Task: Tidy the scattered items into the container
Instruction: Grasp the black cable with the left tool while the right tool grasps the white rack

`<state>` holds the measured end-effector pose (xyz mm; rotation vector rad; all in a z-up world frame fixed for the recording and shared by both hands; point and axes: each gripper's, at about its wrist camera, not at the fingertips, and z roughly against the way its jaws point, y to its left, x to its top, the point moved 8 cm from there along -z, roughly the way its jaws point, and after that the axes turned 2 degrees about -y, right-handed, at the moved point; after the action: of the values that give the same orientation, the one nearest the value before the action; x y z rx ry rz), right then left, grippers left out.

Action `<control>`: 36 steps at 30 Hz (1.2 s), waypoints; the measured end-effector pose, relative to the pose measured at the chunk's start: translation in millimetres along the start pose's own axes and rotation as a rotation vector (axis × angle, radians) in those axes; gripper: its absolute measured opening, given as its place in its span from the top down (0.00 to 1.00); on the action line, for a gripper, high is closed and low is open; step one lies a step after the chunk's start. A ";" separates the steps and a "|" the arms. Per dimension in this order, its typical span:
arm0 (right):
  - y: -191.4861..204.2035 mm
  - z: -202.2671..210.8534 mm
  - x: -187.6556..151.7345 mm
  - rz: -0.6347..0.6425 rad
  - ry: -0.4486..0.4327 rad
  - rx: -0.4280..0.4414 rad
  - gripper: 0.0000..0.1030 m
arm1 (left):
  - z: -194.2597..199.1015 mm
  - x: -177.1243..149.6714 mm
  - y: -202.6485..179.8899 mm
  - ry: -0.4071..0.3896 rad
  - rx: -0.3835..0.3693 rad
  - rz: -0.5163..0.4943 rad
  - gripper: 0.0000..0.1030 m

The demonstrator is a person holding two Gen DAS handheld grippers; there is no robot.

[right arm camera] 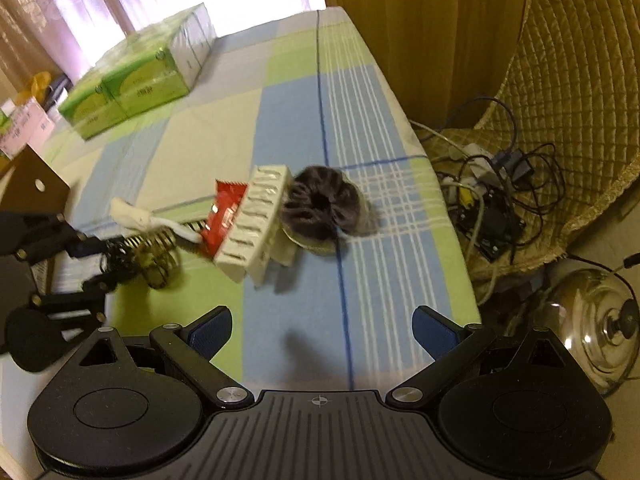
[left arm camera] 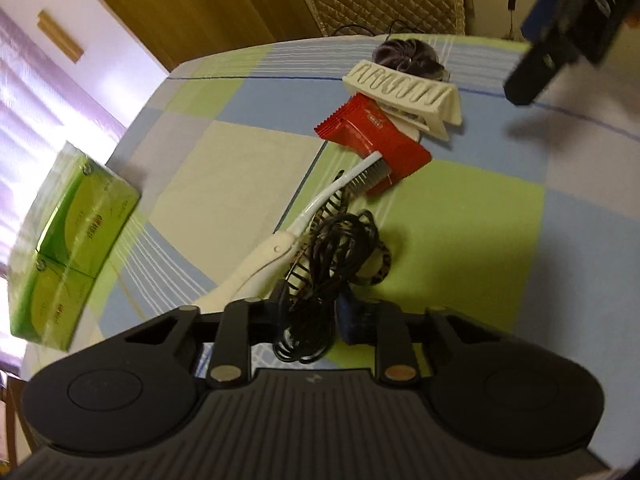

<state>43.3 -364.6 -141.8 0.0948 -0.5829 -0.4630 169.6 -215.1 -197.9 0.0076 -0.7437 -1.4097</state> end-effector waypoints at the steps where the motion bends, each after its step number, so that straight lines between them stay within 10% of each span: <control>1: 2.3 0.4 2.5 -0.005 -0.013 0.013 0.02 | 1.1 0.1 0.4 0.000 0.002 0.001 0.84; 7: 21.2 -2.0 17.6 0.009 -0.086 0.062 0.05 | 14.2 -10.6 14.0 0.067 -0.007 0.152 0.85; 9: 31.2 -7.4 21.1 0.049 -0.090 0.076 0.35 | 20.4 -17.1 23.3 0.101 -0.034 0.272 0.85; 16: 49.3 -31.6 29.1 0.103 -0.098 0.038 0.40 | 35.9 -40.5 40.1 0.155 -0.200 0.700 0.85; 19: 48.4 -40.1 25.5 0.120 -0.064 0.003 0.70 | 39.7 -48.7 35.3 0.163 -0.236 0.774 0.85; 36: 40.2 20.3 -60.0 0.203 0.130 0.105 0.71 | 73.8 -73.8 13.8 0.193 -0.367 0.886 0.88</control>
<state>3.8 -301.0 -146.7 0.1627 -0.4831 -0.2269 148.7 -116.2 -168.8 -0.4188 -0.2456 -0.6569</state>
